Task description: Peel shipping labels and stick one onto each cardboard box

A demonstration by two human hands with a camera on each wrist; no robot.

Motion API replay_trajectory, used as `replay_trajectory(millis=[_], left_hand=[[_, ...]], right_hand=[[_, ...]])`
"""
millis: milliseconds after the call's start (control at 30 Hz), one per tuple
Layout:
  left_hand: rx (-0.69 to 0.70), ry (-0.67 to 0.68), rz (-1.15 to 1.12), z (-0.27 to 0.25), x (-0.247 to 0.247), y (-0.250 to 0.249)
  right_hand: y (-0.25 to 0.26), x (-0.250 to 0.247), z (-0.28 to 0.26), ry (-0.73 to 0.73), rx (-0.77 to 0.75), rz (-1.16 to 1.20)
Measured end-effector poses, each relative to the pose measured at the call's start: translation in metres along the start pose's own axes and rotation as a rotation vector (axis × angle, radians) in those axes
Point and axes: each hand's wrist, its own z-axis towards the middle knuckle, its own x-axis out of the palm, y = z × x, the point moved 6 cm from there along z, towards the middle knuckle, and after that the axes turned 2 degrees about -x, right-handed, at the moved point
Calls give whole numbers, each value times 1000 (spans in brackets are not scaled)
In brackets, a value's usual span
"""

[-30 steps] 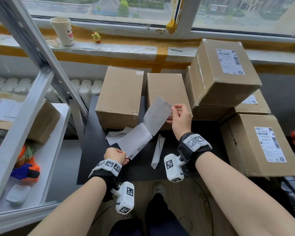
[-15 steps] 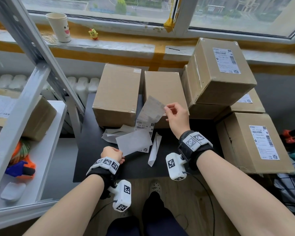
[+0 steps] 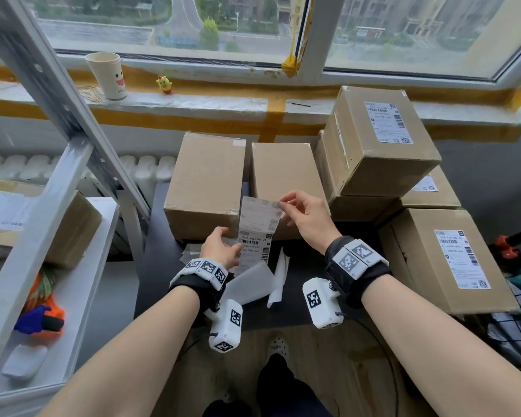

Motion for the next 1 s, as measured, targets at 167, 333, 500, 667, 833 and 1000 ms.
replay_trajectory(millis=[167,333,500,667,833,1000], left_hand=[[-74,61,-49,16,14,2],[6,66,-6,20,17,-4],[99,10,27,19,16,-11],[86,-58,-9,12,2,-4],[28,-131,6,10,-12,11],[21,-212,90,2,-26,4]], right_hand=[[1,-6,3,41,13,60],[-2,-9,9,59,25,82],[-1,-14,14,6,21,92],[-4,-31,22,-205,60,115],[-1,-35,23,-270,51,129],[6,-31,16,-245,53,199]])
